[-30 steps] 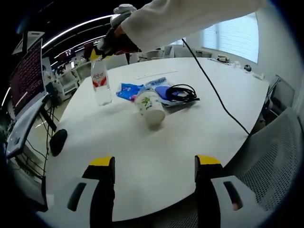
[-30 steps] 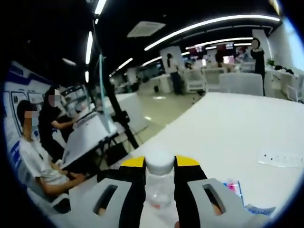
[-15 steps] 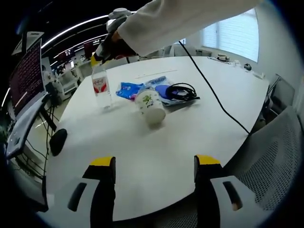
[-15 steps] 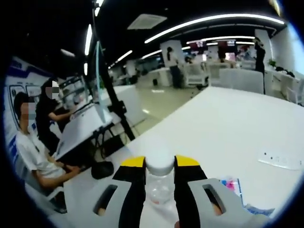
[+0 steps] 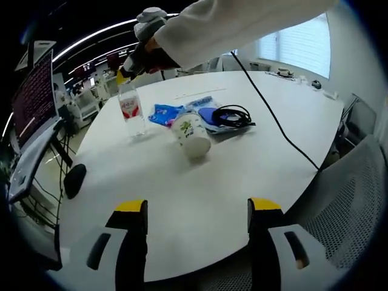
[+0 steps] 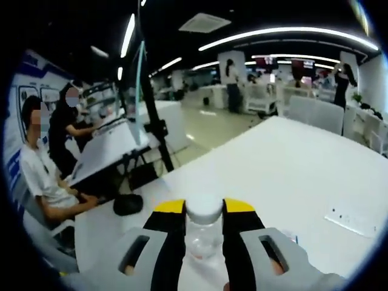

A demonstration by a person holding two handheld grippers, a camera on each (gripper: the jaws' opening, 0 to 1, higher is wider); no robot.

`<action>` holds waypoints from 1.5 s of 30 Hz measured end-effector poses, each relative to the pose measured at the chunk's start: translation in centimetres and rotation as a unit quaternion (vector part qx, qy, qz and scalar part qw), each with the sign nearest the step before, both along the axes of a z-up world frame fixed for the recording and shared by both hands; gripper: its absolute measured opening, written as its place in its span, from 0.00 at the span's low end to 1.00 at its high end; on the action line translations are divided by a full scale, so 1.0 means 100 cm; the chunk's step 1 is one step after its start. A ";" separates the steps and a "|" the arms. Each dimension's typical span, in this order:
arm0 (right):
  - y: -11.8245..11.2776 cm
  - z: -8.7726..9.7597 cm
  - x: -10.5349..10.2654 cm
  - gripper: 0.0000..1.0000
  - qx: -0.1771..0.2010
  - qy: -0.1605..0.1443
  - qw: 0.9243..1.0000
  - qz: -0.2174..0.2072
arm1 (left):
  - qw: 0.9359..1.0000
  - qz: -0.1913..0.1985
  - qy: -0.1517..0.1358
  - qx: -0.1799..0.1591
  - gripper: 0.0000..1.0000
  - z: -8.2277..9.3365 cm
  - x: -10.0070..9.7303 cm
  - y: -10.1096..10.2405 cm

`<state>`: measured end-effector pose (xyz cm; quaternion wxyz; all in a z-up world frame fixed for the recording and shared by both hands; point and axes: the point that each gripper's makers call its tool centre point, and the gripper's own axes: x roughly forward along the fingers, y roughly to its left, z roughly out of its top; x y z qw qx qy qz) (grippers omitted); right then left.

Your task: Arrange the tabletop items into an orderly group along one side of the table until the central work area is clear of visible clutter.

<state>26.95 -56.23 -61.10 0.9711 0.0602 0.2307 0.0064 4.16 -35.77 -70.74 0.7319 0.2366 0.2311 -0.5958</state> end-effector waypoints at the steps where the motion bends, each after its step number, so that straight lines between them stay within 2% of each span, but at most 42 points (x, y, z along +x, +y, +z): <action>1: 0.001 0.000 0.000 0.20 0.001 0.000 1.000 0.000 | 1.000 0.000 0.000 0.000 0.67 0.000 0.000 0.000; 6: 0.007 -0.001 0.000 0.21 -0.013 0.002 1.000 0.015 | 1.000 0.000 -0.001 -0.001 0.67 0.000 0.001 0.000; 14: 0.011 -0.002 0.001 0.21 -0.021 0.005 1.000 0.016 | 1.000 0.001 -0.003 -0.002 0.67 0.001 0.001 0.000; 18: 0.017 -0.014 -0.001 0.22 -0.030 0.031 0.999 0.032 | 1.000 0.001 -0.004 -0.002 0.67 0.001 0.001 0.000; 22: 0.019 -0.013 -0.001 0.21 -0.050 0.021 0.998 0.039 | 1.000 0.003 -0.005 0.000 0.67 0.000 0.002 0.000; 27: 0.019 -0.013 -0.003 0.22 -0.041 0.024 0.998 0.046 | 1.000 0.002 -0.006 0.004 0.67 -0.001 0.002 0.001; 29: 0.019 -0.015 -0.006 0.26 -0.042 0.035 0.997 0.051 | 1.000 0.002 -0.006 0.005 0.68 -0.002 0.002 0.001; 32: 0.016 -0.019 -0.012 0.39 -0.039 0.043 0.997 0.051 | 1.000 0.003 -0.007 0.005 0.68 -0.001 0.003 0.001; 36: 0.014 -0.016 -0.025 0.44 -0.014 0.036 0.998 0.043 | 1.000 0.003 -0.010 -0.001 0.70 0.002 0.003 0.000; 45: -0.001 -0.009 -0.063 0.54 0.005 0.030 0.999 0.026 | 1.000 0.004 -0.012 -0.011 0.74 0.005 0.004 -0.001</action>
